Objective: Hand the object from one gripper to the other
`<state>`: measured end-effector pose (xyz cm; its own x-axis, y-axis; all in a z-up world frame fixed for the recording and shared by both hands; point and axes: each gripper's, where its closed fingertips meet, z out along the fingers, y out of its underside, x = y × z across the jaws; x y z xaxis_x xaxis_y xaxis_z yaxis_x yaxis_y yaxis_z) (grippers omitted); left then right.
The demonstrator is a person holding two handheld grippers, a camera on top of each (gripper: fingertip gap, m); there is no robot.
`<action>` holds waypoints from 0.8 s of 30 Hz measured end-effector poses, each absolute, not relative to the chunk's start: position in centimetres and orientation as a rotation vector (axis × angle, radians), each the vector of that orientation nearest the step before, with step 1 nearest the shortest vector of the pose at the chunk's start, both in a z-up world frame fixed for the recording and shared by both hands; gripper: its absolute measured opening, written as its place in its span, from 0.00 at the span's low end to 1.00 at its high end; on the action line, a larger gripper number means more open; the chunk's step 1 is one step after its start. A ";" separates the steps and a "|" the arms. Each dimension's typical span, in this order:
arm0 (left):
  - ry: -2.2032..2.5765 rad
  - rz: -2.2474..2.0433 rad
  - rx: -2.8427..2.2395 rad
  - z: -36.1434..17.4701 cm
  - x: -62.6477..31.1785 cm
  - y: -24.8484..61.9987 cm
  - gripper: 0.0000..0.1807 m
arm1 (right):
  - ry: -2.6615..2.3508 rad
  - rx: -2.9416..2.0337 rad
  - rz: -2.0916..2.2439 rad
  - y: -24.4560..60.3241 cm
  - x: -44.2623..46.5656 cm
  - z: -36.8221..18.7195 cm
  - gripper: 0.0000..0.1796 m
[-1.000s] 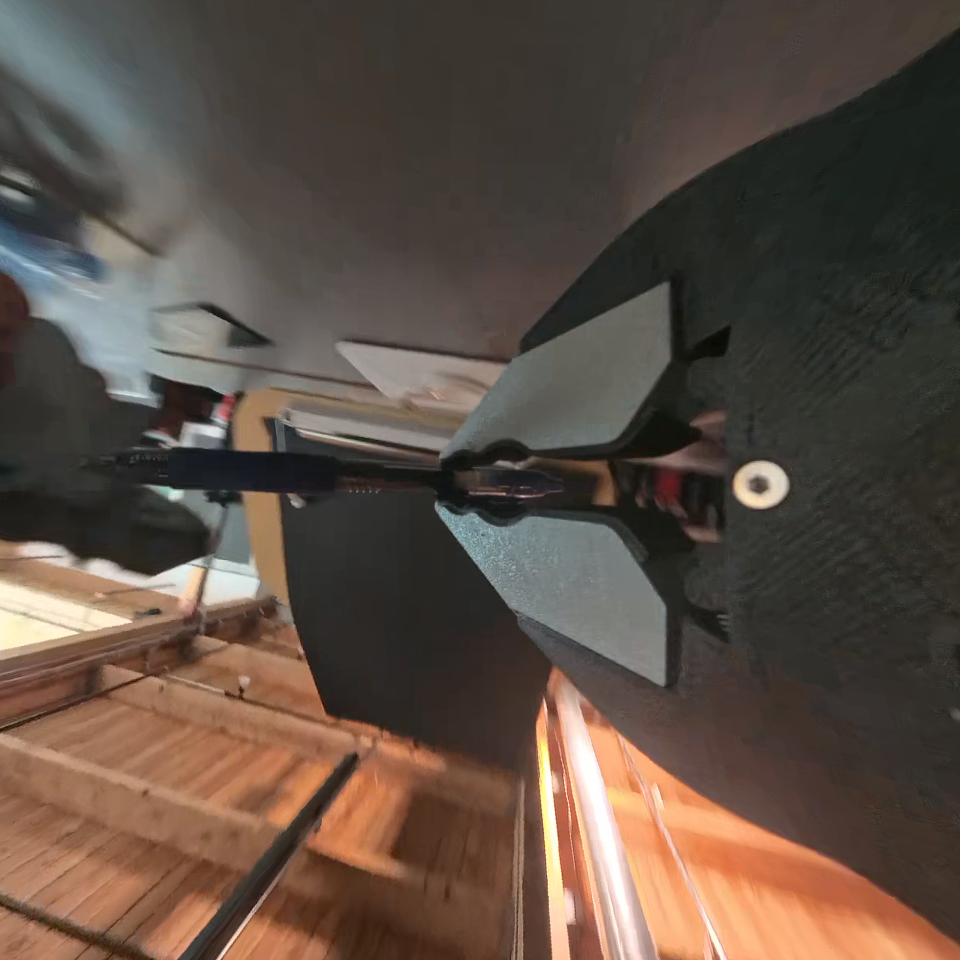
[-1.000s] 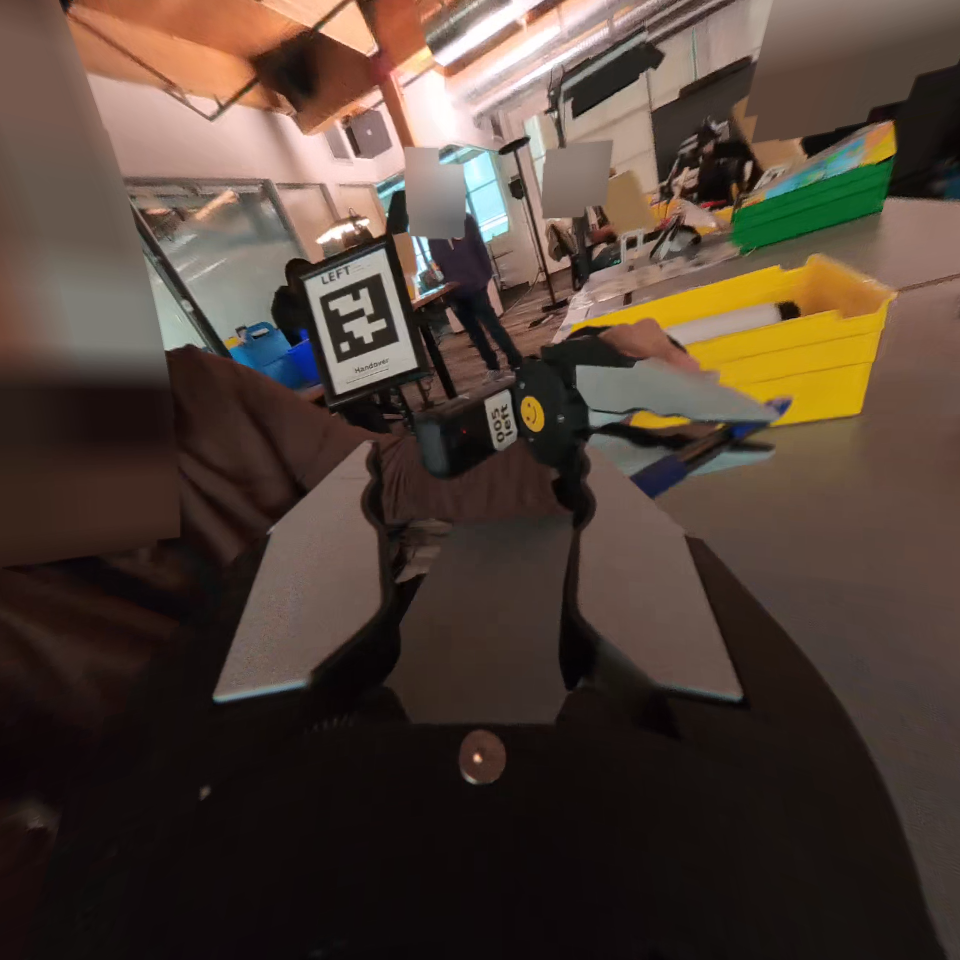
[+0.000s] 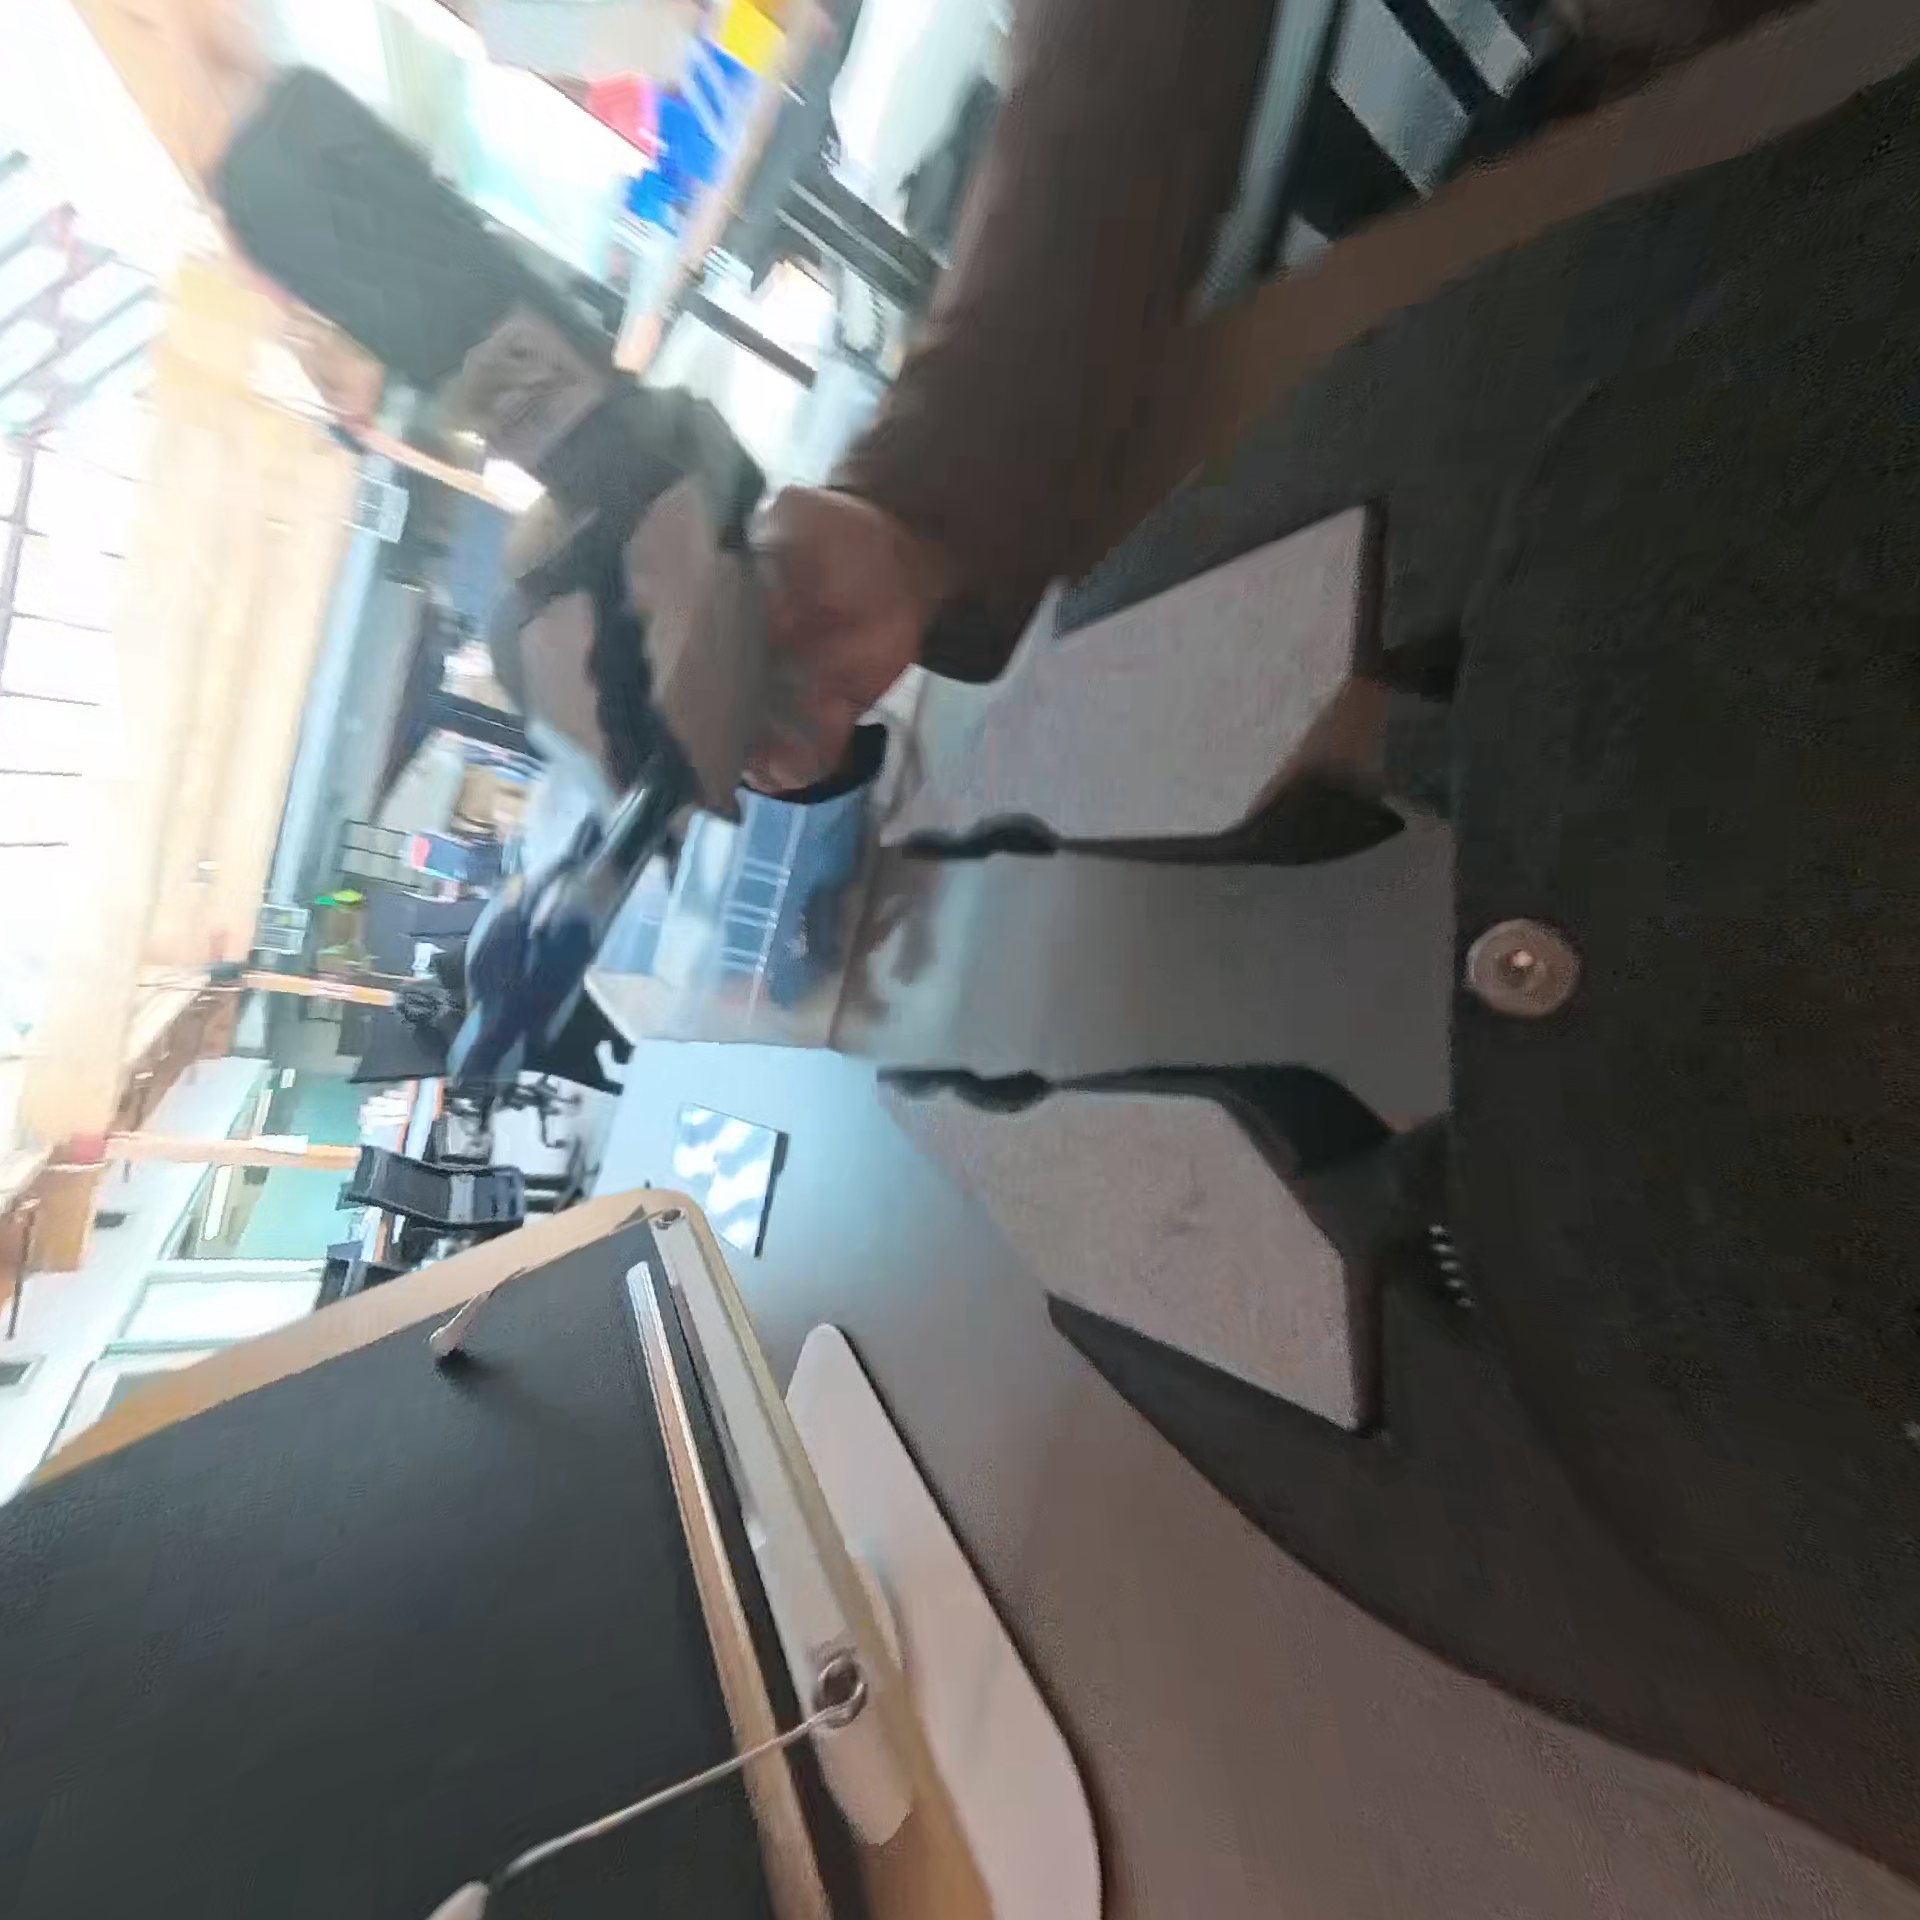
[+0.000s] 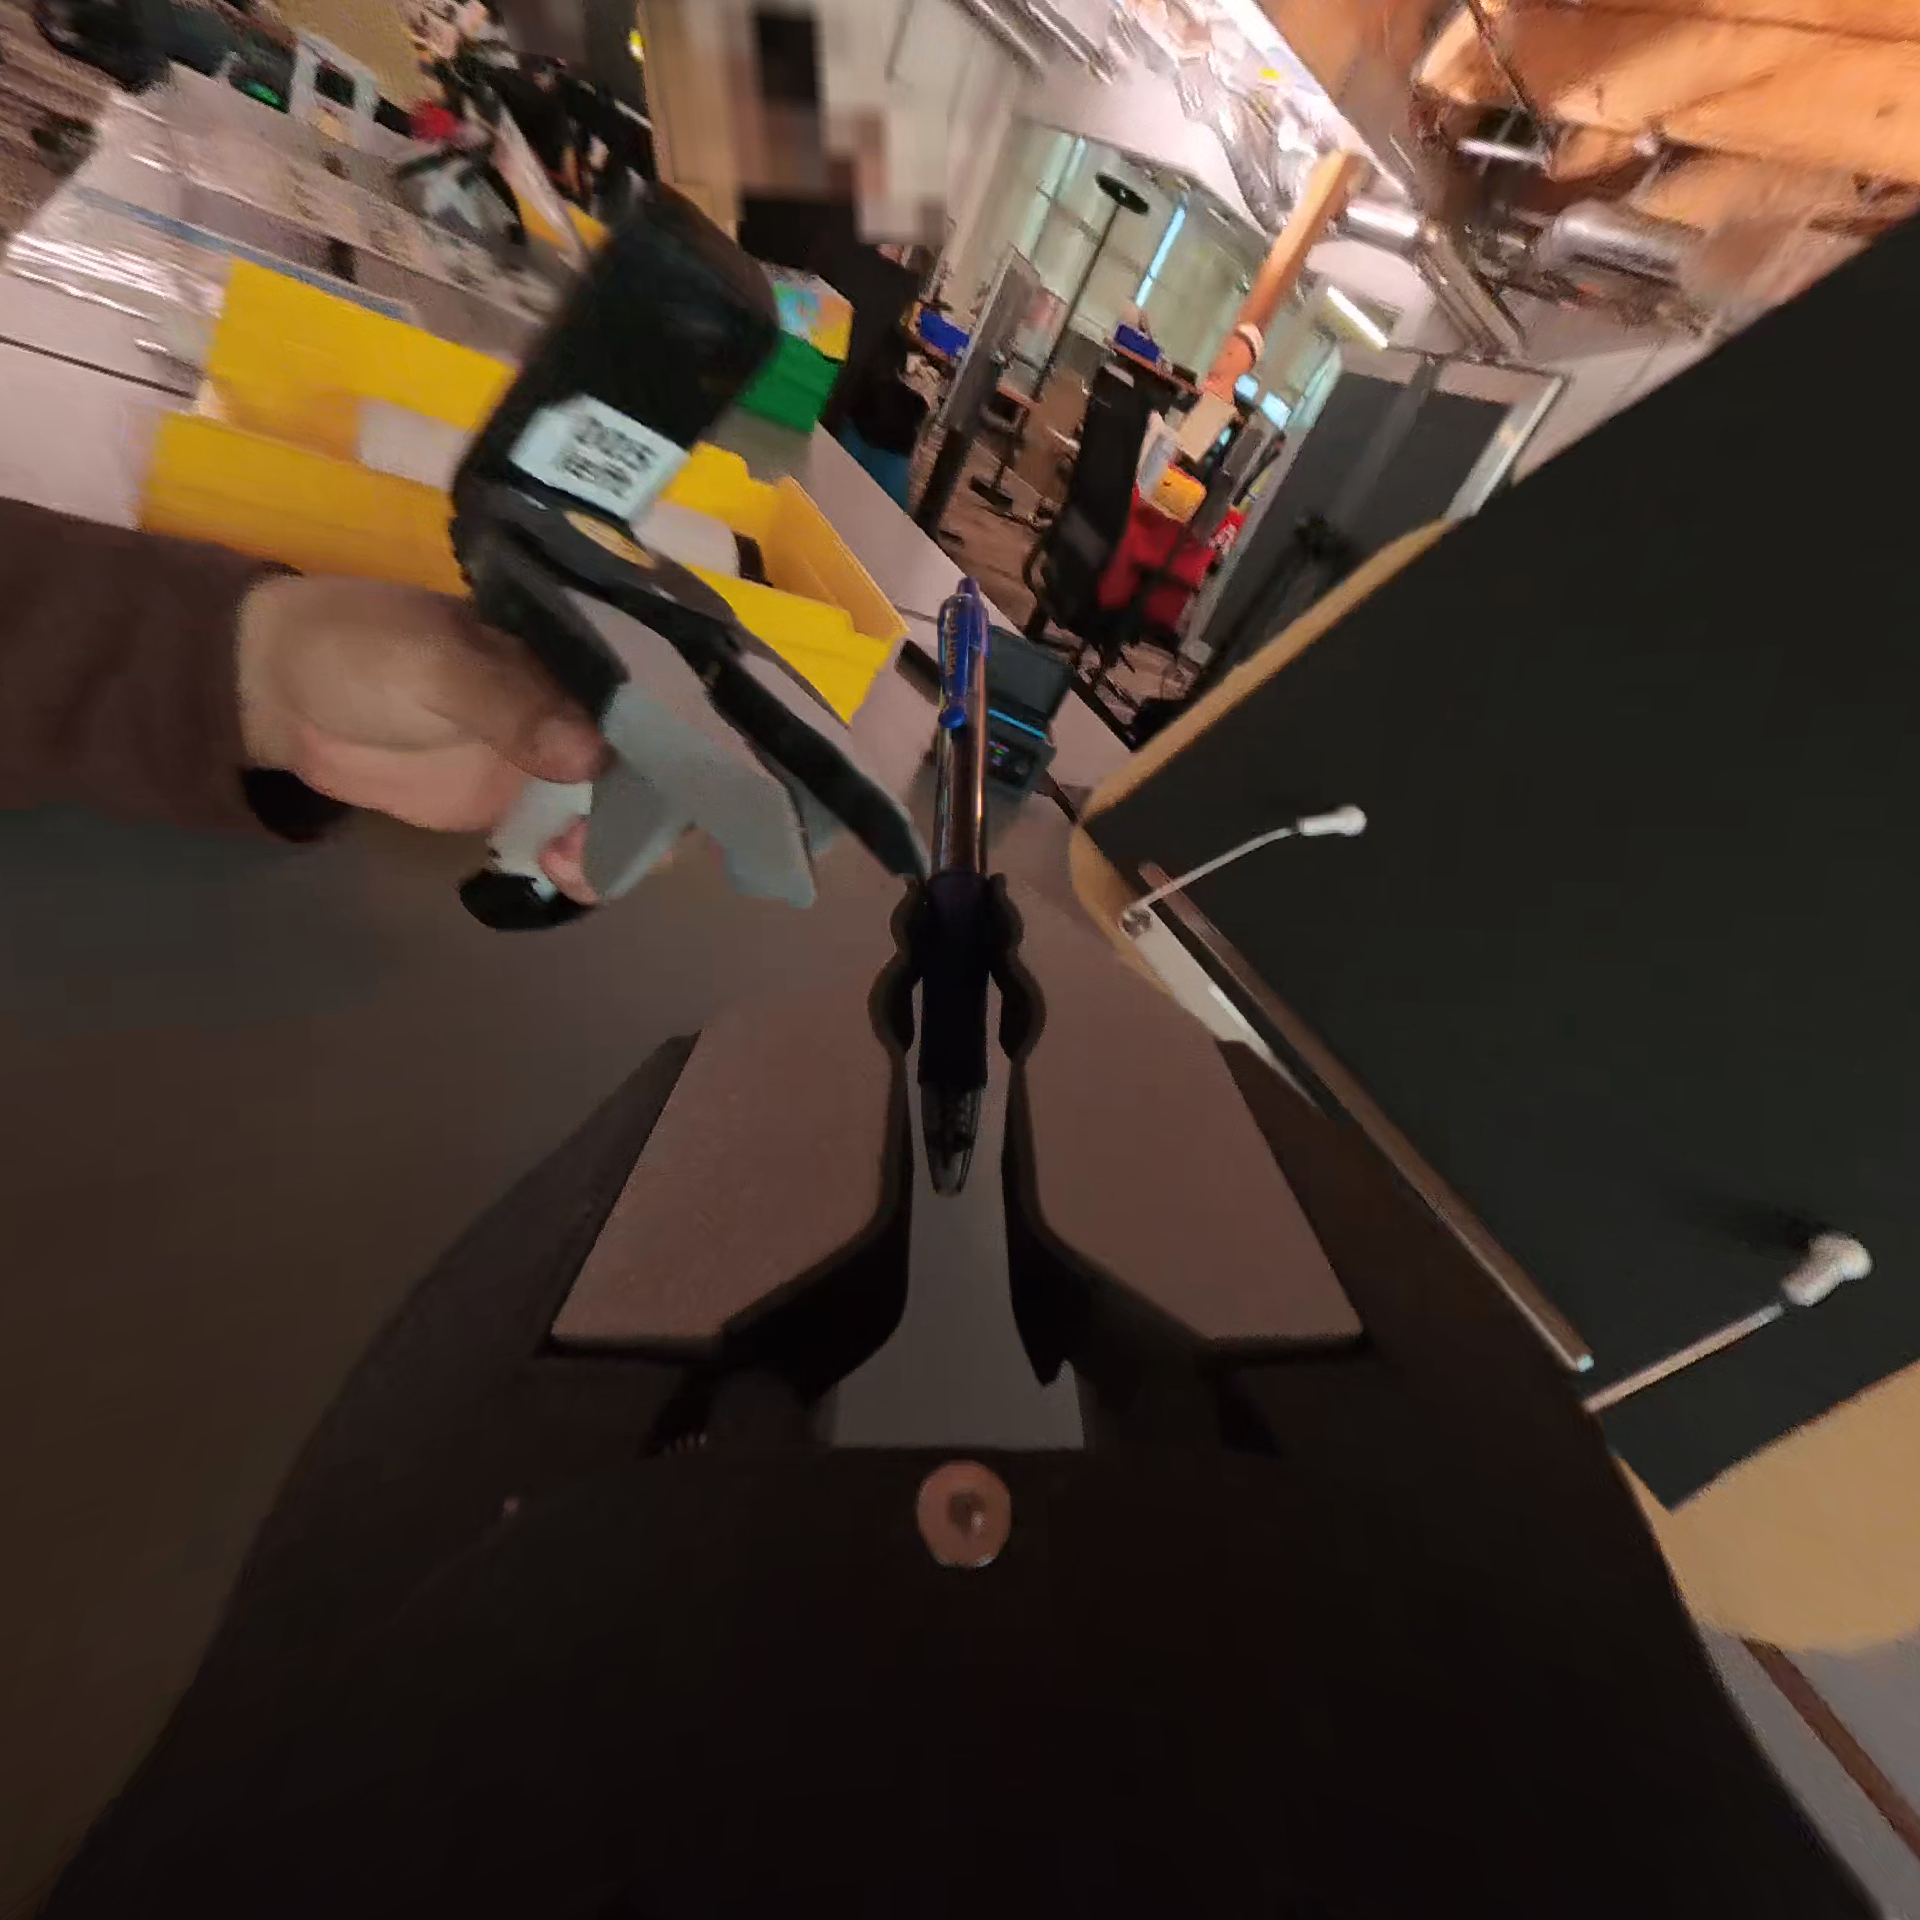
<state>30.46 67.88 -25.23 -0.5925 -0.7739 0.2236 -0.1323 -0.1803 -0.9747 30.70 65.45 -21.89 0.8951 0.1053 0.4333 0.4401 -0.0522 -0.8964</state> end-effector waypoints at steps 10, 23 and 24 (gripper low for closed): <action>1.498 -2.084 -0.839 -21.5 28.4 66.4 0.05 | -0.524 -1.683 -0.296 67.5 28.0 -24.4 0.04; 1.433 -0.544 -0.131 -22.1 28.3 66.9 0.06 | 0.124 -1.623 0.932 66.6 30.6 -24.3 0.27; 1.393 -0.477 -0.073 -21.8 28.1 66.6 0.06 | 0.144 -1.562 1.035 66.4 30.5 -23.6 0.26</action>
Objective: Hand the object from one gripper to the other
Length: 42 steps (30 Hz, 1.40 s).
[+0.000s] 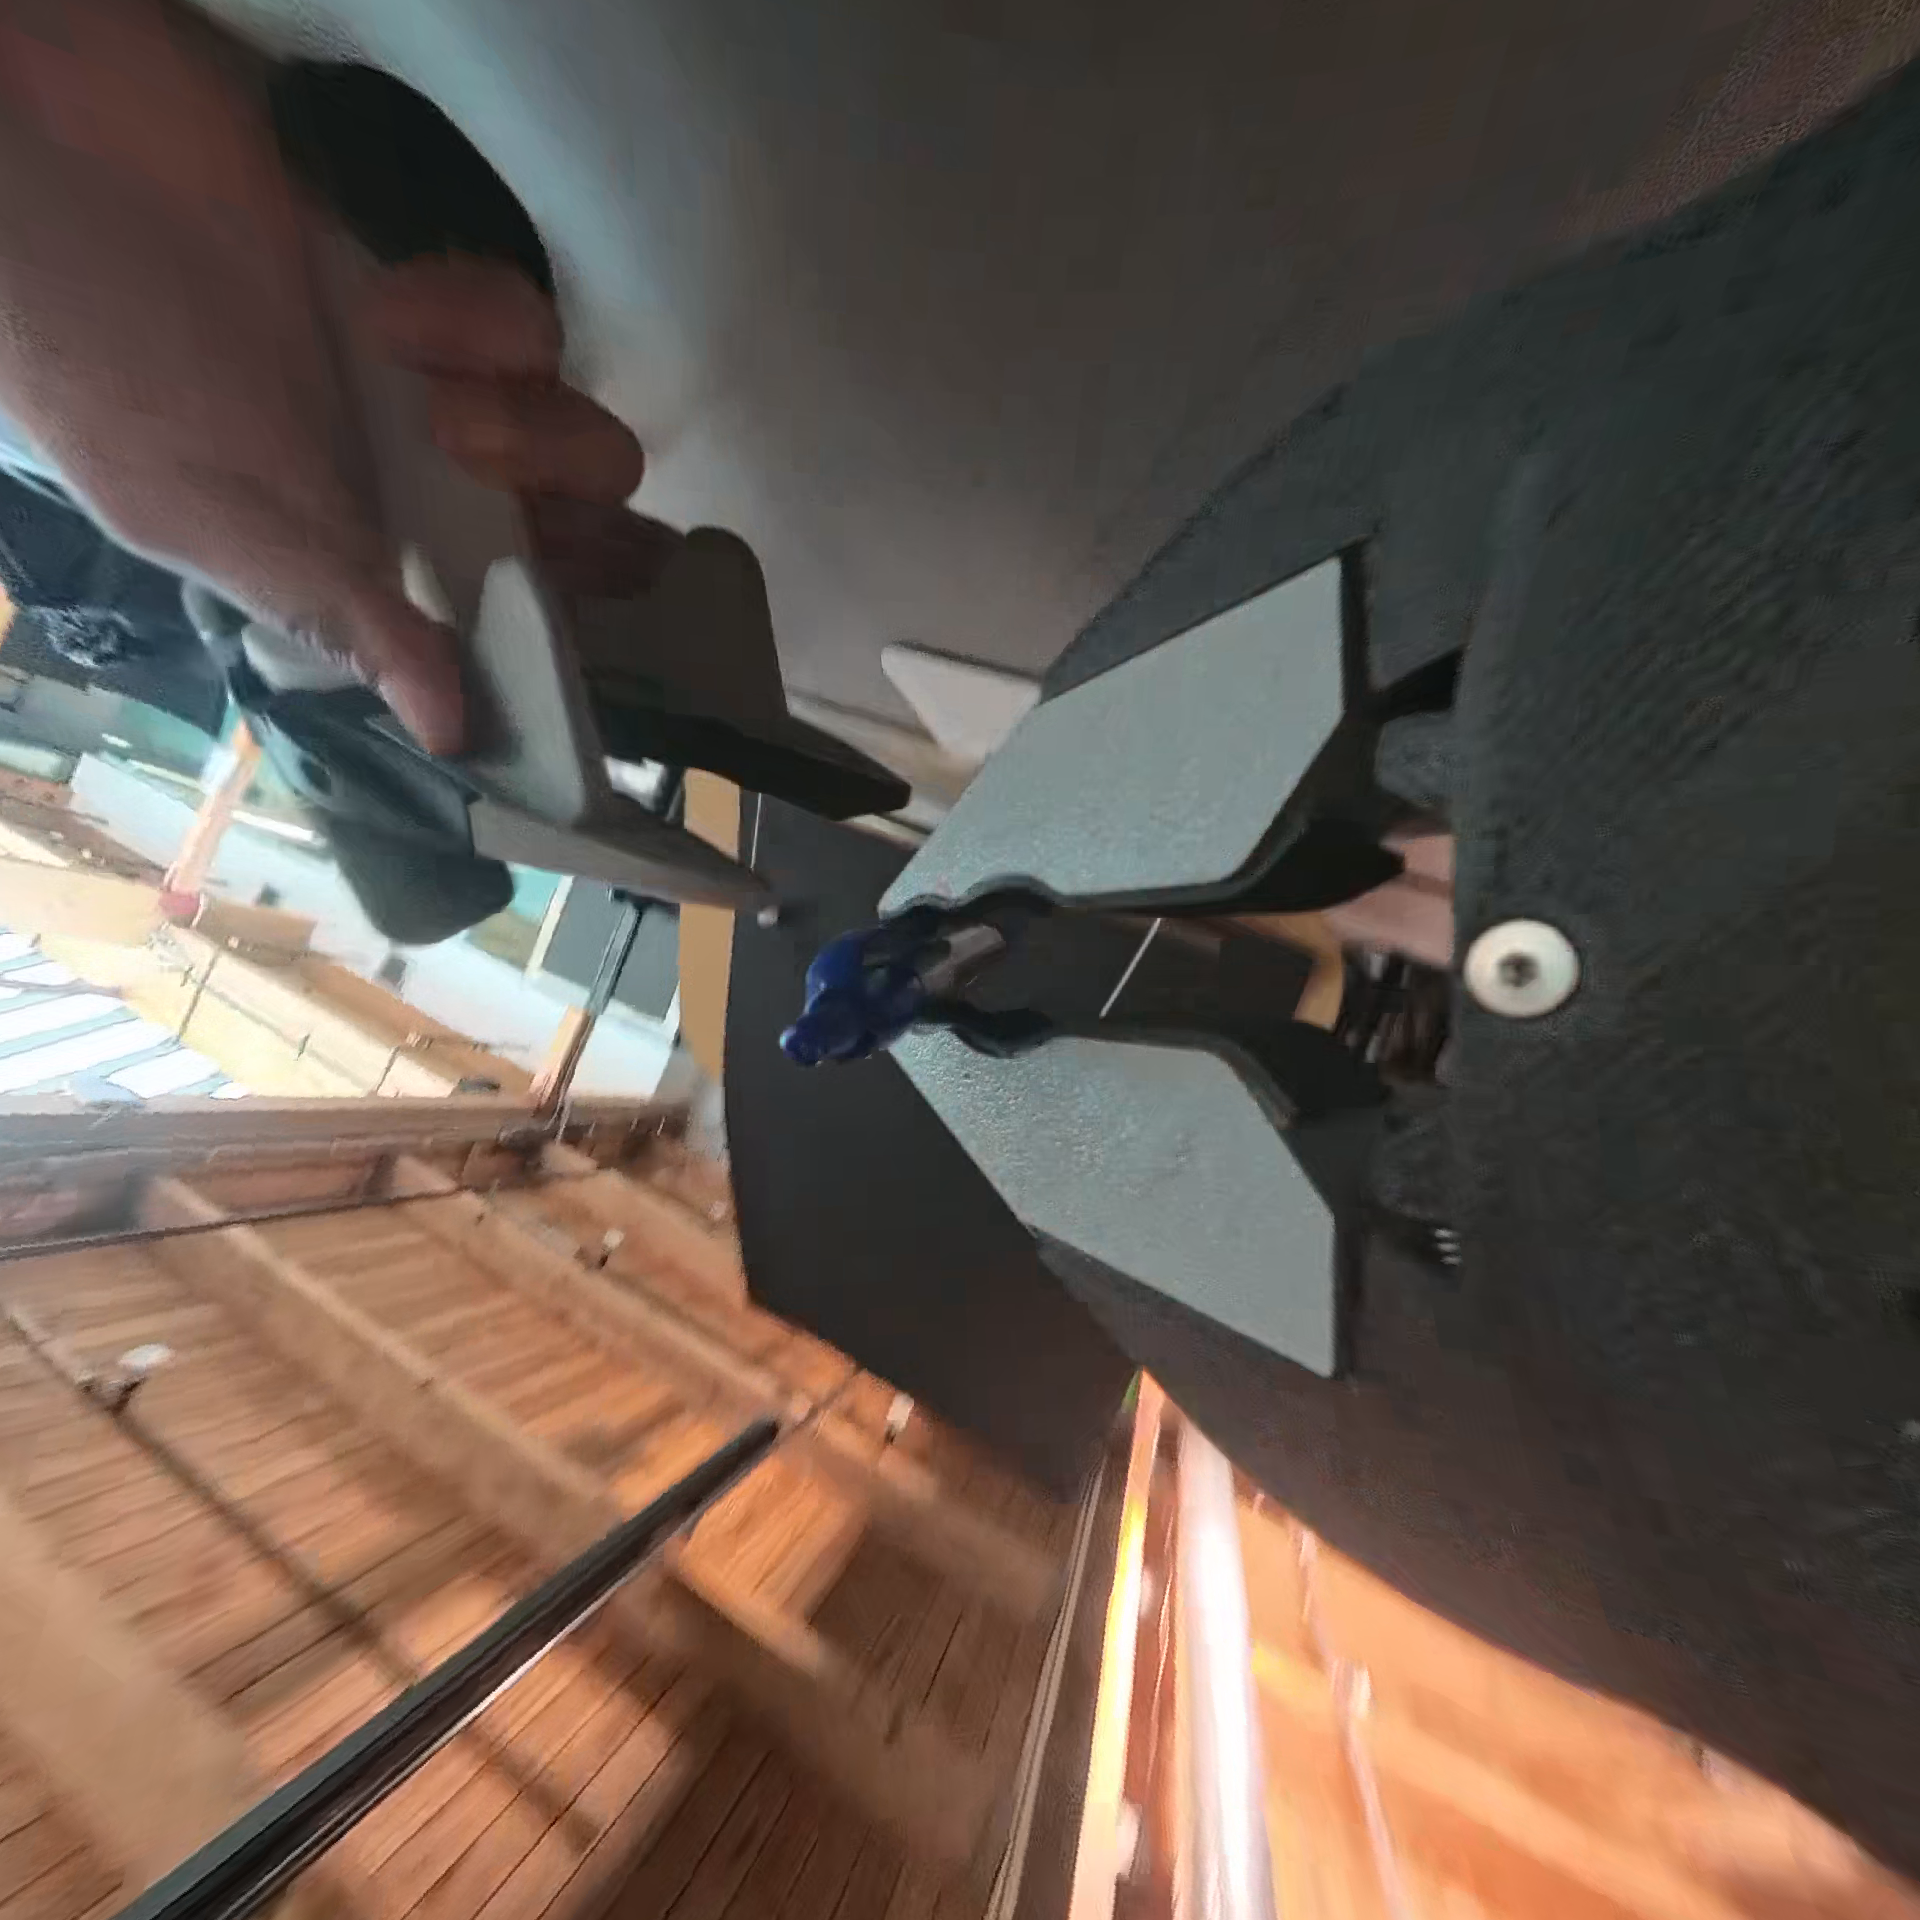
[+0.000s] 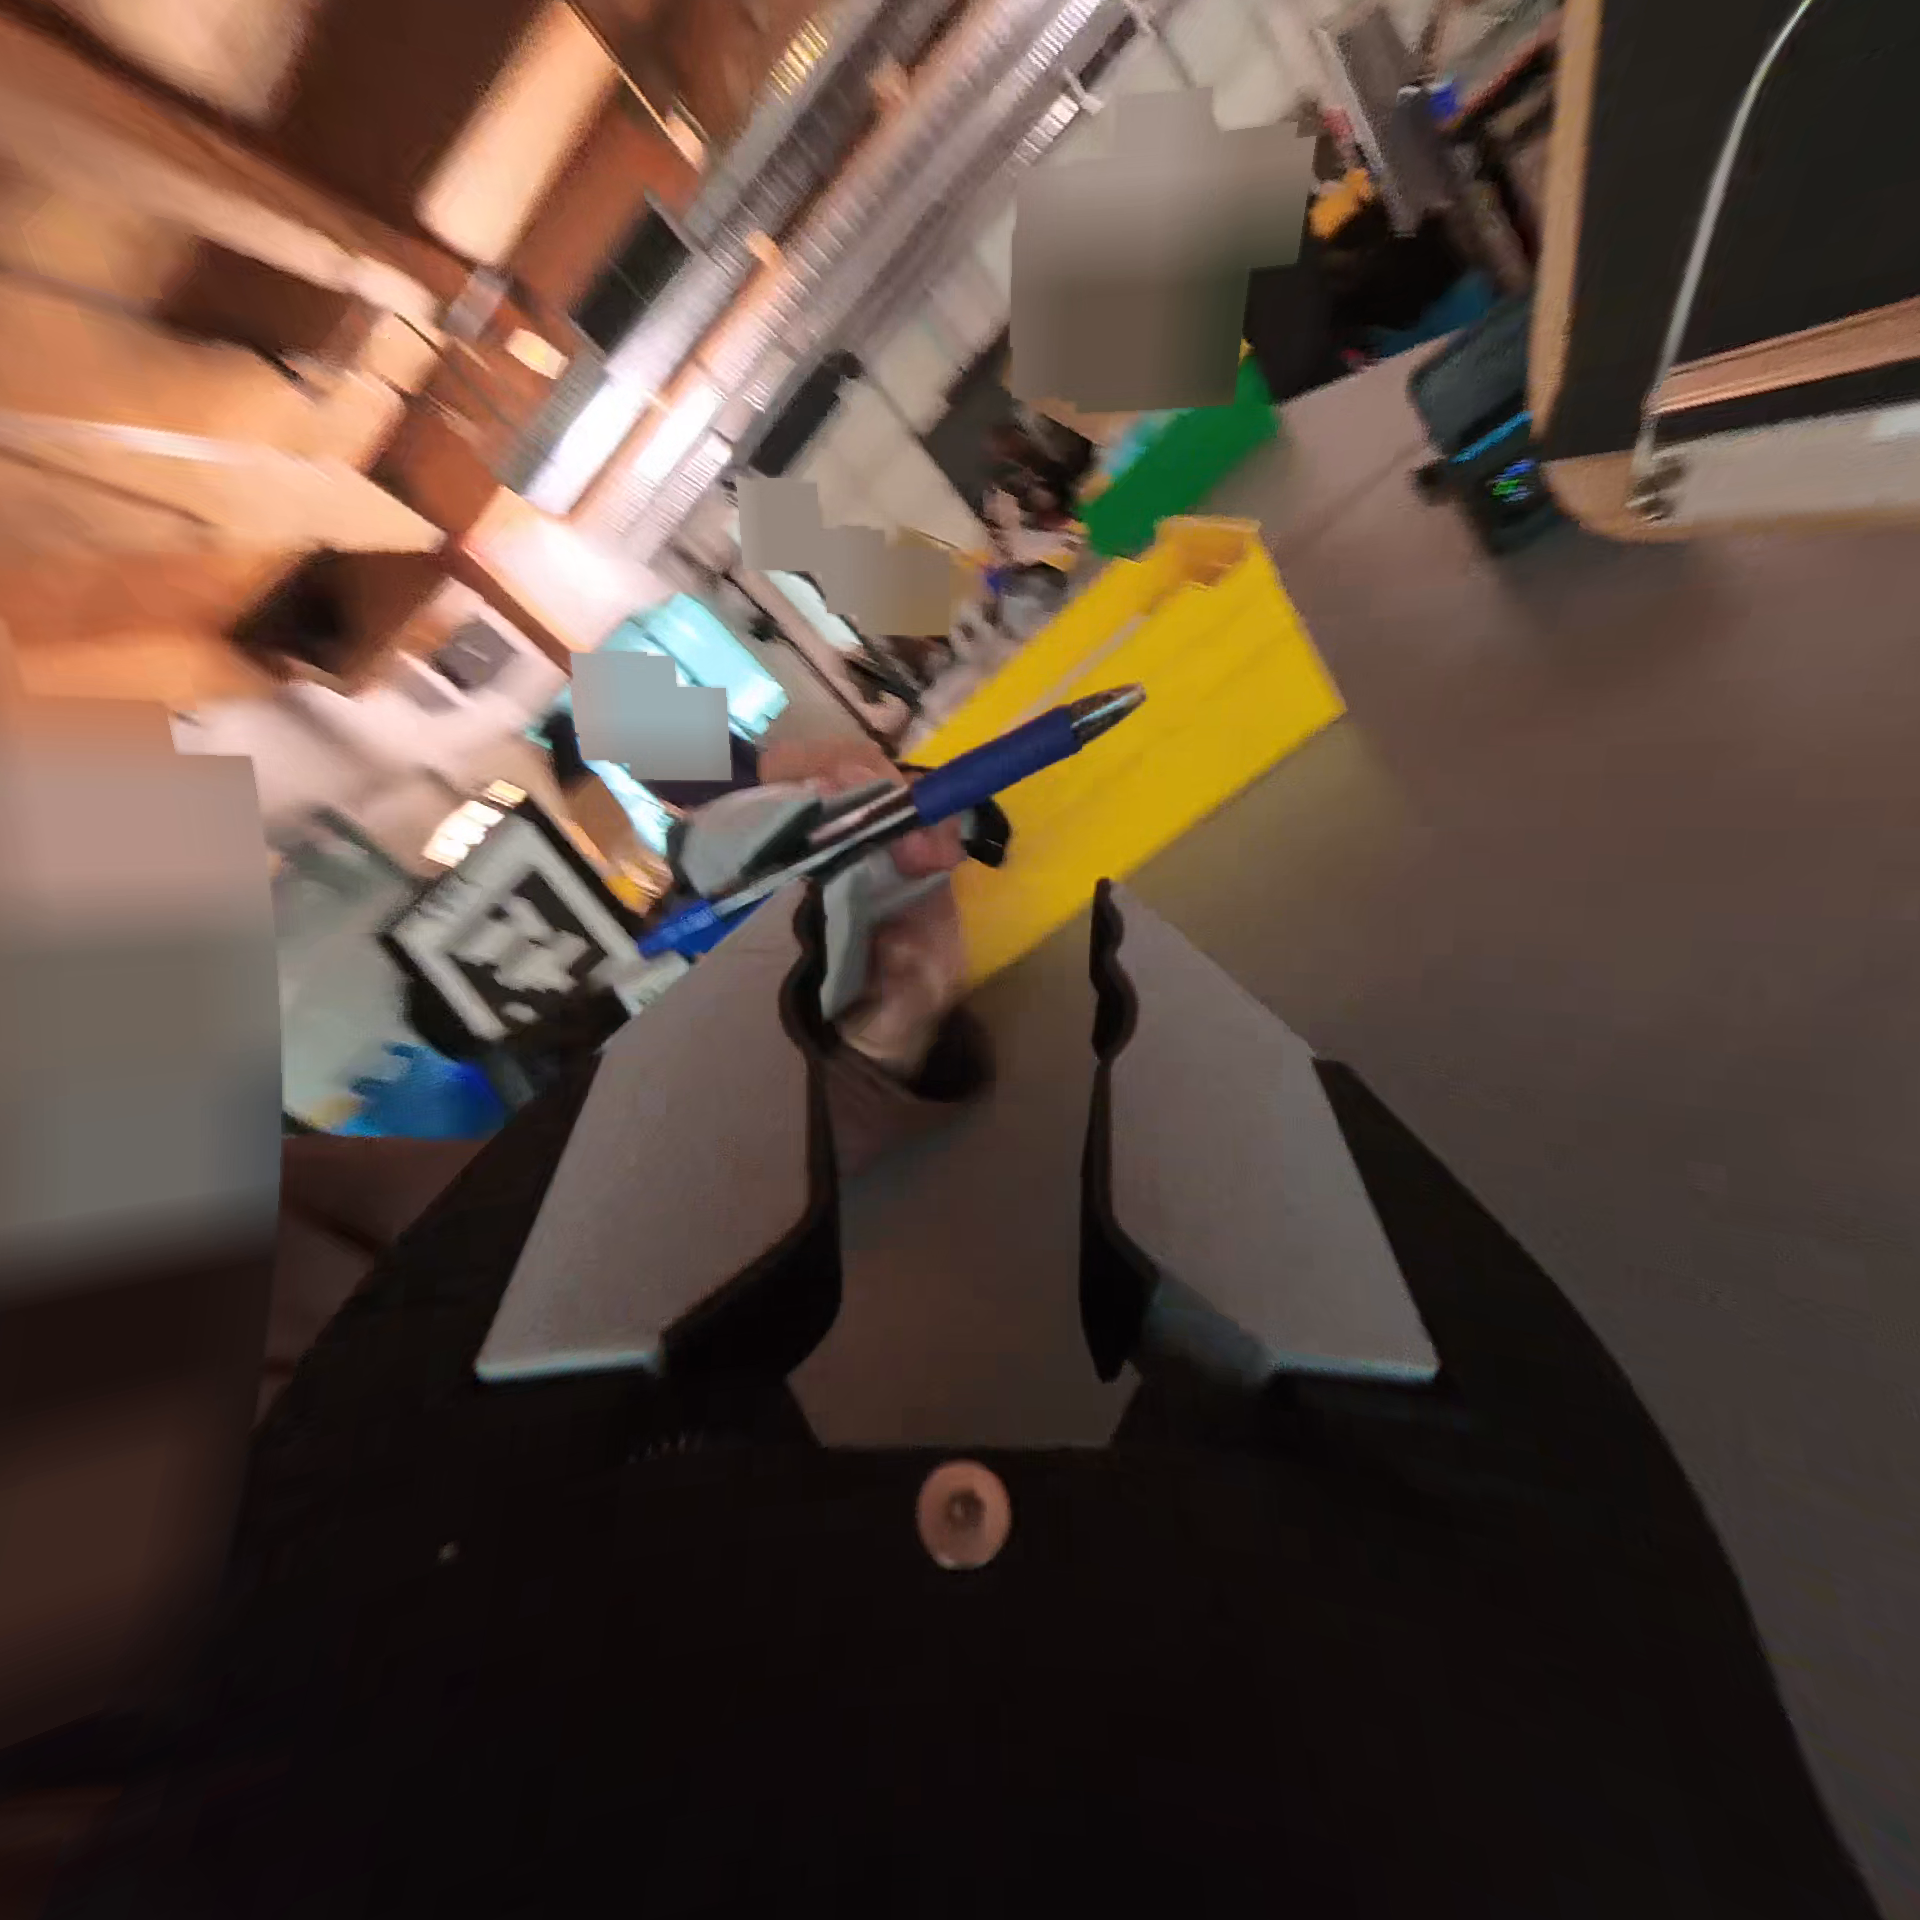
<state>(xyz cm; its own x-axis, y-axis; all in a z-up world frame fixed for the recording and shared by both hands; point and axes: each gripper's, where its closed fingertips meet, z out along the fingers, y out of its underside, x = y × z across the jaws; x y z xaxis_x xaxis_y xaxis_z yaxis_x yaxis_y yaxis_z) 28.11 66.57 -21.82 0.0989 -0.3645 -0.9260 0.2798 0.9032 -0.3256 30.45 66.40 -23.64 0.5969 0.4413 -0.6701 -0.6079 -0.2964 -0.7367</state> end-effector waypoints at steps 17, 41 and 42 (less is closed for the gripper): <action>1.761 -0.718 -0.327 -28.7 30.0 64.7 0.22 | 0.082 -1.406 0.900 65.4 31.8 -20.7 0.05; 1.476 -0.479 -0.112 -24.0 28.8 68.0 0.04 | -0.270 -1.601 0.916 63.0 26.5 -21.5 0.29; 1.468 -0.445 -0.072 -23.9 28.7 67.9 0.04 | -0.258 -1.609 0.986 62.8 26.3 -21.8 0.30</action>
<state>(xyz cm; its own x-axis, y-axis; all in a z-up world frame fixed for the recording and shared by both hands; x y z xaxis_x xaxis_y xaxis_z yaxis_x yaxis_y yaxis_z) 28.67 67.94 -23.90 0.0376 -0.3328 -0.9423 0.2465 0.9169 -0.3140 26.33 62.84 -21.76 0.6197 0.6411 -0.4527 -0.3374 -0.3031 -0.8912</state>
